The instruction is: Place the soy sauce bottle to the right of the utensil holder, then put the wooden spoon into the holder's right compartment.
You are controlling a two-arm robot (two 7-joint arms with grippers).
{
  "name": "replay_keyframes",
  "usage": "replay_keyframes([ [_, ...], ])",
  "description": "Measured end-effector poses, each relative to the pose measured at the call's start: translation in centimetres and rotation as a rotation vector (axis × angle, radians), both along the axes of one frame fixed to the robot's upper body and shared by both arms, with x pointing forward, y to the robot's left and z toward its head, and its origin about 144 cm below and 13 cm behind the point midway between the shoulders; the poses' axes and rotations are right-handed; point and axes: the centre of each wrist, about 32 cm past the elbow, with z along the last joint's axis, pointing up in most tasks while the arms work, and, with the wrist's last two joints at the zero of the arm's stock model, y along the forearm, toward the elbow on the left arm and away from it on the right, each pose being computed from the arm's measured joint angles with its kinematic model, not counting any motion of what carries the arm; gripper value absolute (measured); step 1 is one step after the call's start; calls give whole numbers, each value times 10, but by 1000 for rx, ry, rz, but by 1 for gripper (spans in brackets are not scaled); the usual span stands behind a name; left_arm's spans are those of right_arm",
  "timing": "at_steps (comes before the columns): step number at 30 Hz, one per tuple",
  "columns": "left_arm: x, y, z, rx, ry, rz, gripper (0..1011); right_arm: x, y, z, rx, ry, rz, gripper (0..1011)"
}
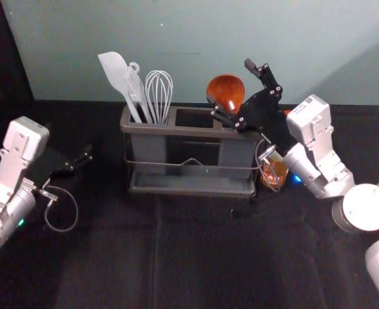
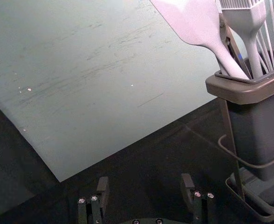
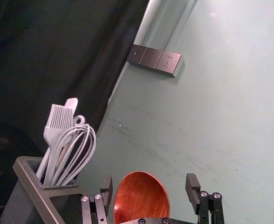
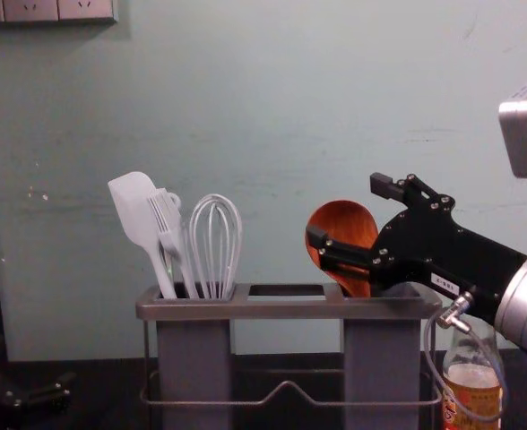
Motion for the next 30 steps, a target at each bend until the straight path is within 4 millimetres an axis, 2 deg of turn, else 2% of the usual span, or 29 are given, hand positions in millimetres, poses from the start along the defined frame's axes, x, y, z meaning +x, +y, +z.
replay_keyframes([
  [11, 0, 0, 0, 0, 0, 0, 1005, -12, 2, 9, 33, 5, -2, 1004],
  [18, 0, 0, 0, 0, 0, 0, 1005, -36, 1, 16, 61, -3, 5, 1004],
  [30, 0, 0, 0, 0, 0, 0, 1005, -84, -7, 13, 64, 22, 22, 1004],
])
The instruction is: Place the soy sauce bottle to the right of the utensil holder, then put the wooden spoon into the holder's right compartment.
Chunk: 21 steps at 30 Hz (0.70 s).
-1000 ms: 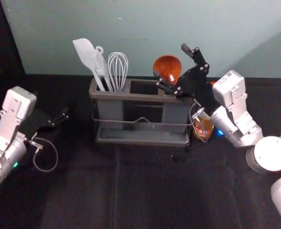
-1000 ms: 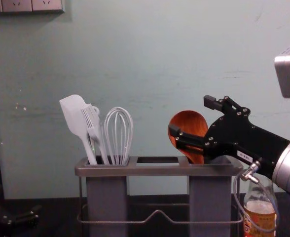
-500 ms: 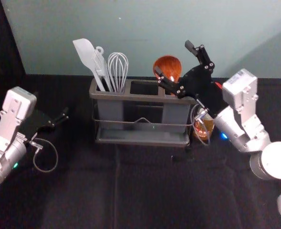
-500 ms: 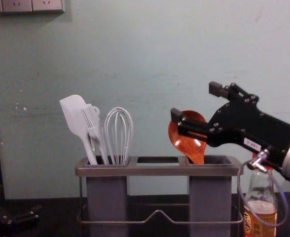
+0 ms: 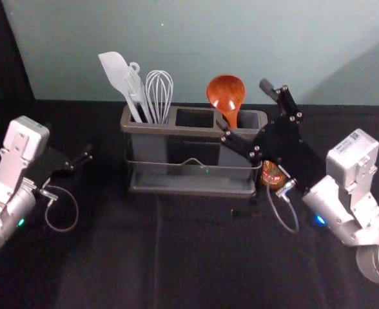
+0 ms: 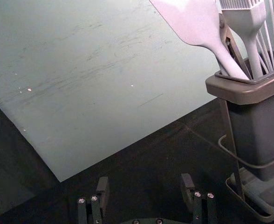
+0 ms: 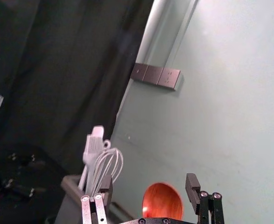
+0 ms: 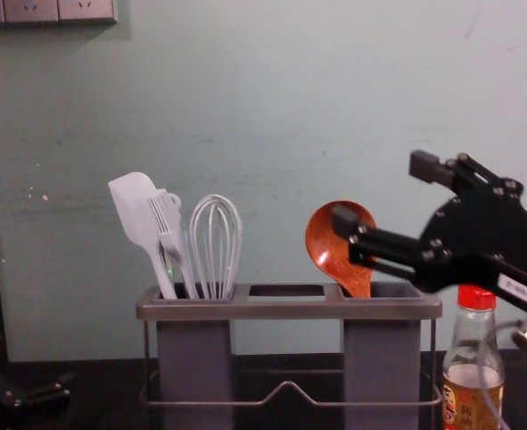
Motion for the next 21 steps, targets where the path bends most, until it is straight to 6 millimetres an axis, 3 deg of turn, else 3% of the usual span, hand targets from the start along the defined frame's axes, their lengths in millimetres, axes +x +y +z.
replay_keyframes([
  [10, 0, 0, 0, 0, 0, 0, 1005, -25, -17, 8, -25, 64, -246, 1004],
  [21, 0, 0, 0, 0, 0, 0, 1005, -15, -45, 2, 52, 71, -482, 1004],
])
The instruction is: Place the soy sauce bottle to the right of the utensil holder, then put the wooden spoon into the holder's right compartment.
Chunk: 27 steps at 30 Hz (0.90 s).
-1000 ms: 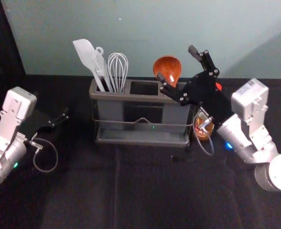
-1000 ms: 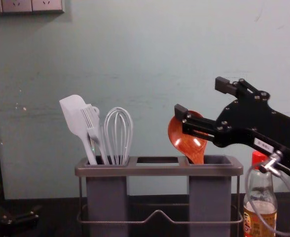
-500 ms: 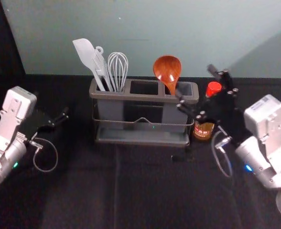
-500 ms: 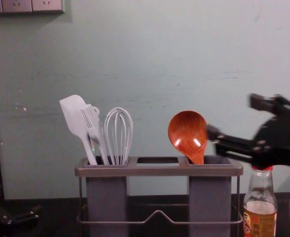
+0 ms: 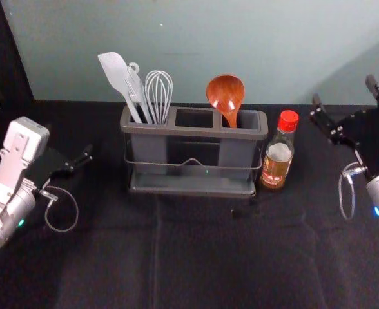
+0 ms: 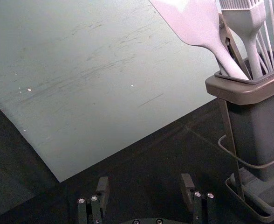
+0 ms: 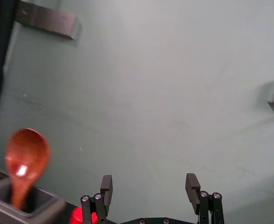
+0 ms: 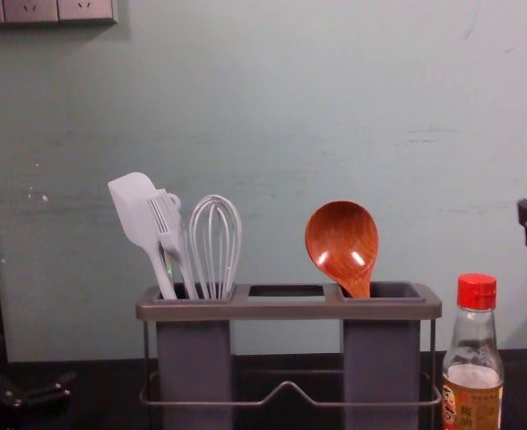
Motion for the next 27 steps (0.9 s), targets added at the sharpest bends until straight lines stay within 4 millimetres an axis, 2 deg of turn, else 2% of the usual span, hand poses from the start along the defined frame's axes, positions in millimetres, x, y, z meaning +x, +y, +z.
replay_keyframes([
  [4, 0, 0, 0, 0, 0, 0, 1005, 8, -4, -4, 7, 40, -26, 1004],
  [10, 0, 0, 0, 0, 0, 0, 1005, 26, -9, -21, 17, 160, -56, 1004],
  [19, 0, 0, 0, 0, 0, 0, 1005, 34, -13, -51, 28, 285, -67, 1004],
  [27, 0, 0, 0, 0, 0, 0, 1005, 38, -12, -63, 30, 361, -48, 1004],
])
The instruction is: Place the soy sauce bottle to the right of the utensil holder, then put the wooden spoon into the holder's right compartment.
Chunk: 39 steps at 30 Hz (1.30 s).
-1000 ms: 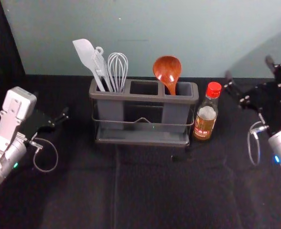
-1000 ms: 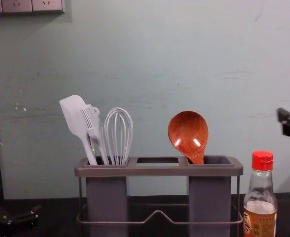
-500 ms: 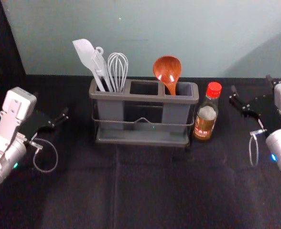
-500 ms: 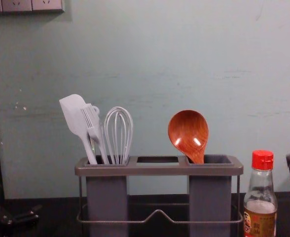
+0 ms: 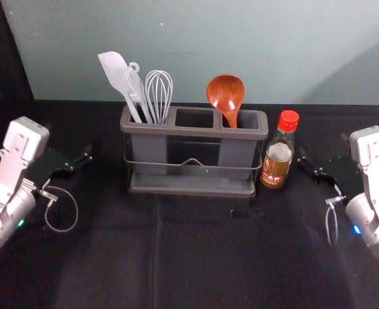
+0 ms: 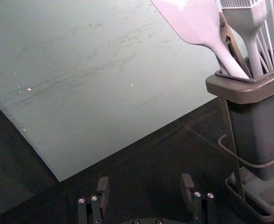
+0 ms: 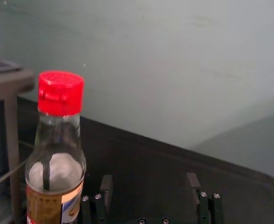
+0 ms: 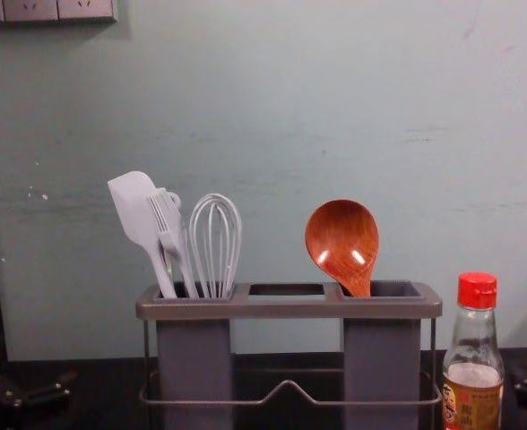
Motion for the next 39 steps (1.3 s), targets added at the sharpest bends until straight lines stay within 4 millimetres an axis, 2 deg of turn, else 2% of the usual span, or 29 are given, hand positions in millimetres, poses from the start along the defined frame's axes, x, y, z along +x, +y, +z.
replay_keyframes([
  [15, 0, 0, 0, 0, 0, 0, 1005, 23, -2, 7, -7, 13, 30, 1004],
  [39, 0, 0, 0, 0, 0, 0, 1005, 23, -2, 7, -10, 9, 29, 1004],
])
